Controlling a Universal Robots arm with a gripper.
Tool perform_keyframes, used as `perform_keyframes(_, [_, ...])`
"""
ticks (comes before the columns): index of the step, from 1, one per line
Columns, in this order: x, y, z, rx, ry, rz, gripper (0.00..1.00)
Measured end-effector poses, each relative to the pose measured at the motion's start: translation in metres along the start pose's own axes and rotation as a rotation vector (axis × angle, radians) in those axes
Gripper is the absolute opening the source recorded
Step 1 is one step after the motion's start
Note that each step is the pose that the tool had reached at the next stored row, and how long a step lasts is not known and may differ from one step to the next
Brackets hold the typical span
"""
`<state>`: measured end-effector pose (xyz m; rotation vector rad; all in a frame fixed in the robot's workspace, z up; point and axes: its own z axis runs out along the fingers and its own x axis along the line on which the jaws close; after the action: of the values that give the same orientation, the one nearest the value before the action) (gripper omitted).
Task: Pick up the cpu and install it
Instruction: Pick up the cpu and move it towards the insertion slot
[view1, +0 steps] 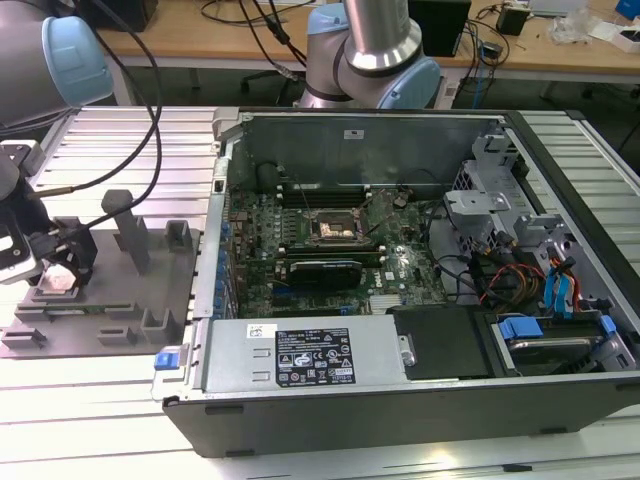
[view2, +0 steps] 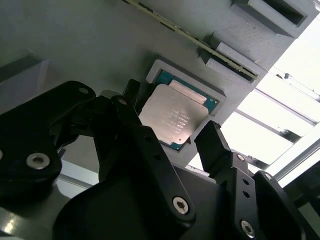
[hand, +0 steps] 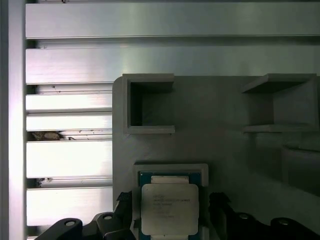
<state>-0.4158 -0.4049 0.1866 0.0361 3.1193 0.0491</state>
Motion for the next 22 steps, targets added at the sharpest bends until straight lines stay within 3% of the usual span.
perform_keyframes(4, [0.0,0.0,0.0001,0.0,0.0,0.0,0.71])
perform_keyframes(5, [0.0,0.0,0.0001,0.0,0.0,0.0,0.64])
perform_keyframes(17, [-0.0001,0.0001,-0.0025,0.0,0.0,0.0,0.64])
perform_keyframes(22, [-0.0022,0.0002,-0.0019,0.0007,0.008,0.0,0.64])
